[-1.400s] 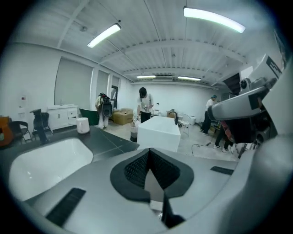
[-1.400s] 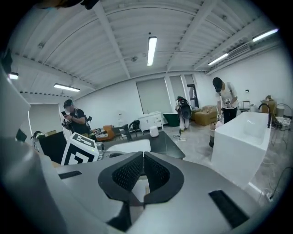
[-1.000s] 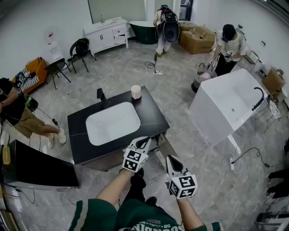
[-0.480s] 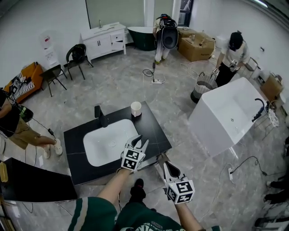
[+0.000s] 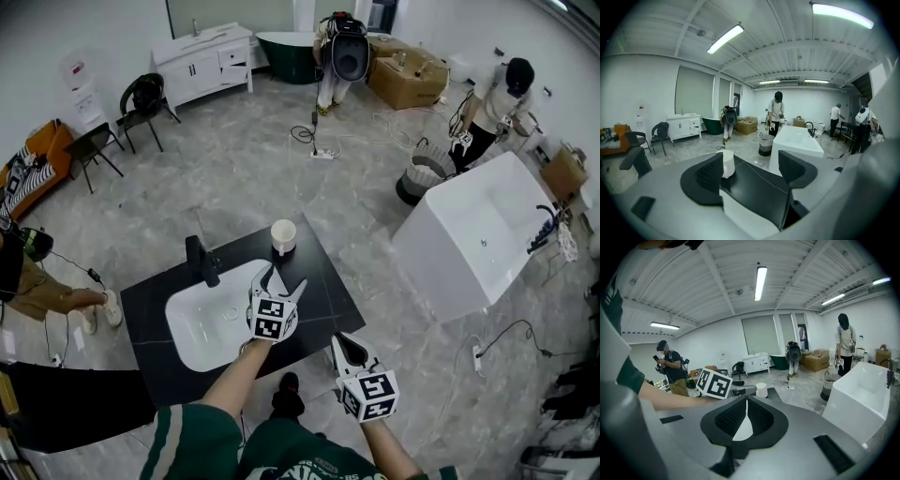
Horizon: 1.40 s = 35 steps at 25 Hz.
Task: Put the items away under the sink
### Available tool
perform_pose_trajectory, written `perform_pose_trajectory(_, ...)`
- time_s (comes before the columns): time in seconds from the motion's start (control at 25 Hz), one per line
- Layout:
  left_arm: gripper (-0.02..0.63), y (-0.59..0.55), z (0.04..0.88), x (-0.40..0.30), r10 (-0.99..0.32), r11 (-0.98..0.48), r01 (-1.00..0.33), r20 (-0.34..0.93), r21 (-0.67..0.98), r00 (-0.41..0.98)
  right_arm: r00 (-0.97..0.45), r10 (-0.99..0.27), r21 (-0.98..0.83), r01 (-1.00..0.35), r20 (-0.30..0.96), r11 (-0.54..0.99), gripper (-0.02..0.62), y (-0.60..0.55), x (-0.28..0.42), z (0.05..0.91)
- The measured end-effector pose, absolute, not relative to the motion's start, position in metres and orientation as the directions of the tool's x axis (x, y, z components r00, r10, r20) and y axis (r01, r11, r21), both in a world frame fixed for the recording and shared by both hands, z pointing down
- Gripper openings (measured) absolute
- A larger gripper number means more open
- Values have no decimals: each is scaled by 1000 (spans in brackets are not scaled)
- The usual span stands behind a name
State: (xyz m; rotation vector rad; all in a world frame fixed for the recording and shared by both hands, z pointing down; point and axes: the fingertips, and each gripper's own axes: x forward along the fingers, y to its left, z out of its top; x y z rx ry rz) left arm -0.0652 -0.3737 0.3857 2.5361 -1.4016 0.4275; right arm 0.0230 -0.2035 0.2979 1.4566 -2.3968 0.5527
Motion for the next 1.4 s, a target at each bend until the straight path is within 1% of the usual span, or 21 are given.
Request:
perform_pose_trajectory(0.16, 395, -414, 402, -77, -804, -497, -866, 348, 55, 483, -456, -767, -185, -889, 453, 419, 43, -233, 12, 311)
perform_pose_trajectory(0.32, 408, -450, 426, -84, -810, -469, -882, 375, 47, 451, -459, -747, -189, -886, 480, 423, 43, -251, 7, 326)
perform_pose_trajectory(0.64, 414, -518, 473, -90, -795, -438, -897, 442, 57, 416, -430, -726, -196, -901, 537, 388, 43, -280, 15, 354)
perform_pose_trajectory(0.88, 414, -545, 511, -86, -766, -441, -894, 487, 77, 419, -398, -722, -205, -916, 566, 345, 43, -292, 24, 372)
perform_pose_trajectory(1.28, 413, -571, 531, -80, -757, -443, -894, 508, 64, 411, -371, -708, -241, -929, 601, 282, 43, -290, 36, 393)
perform_pose_trajectory(1.4, 402, -572, 525, -81, -747, -454, -889, 520, 55, 413, -361, -708, -246, -933, 607, 264, 43, -283, 40, 396)
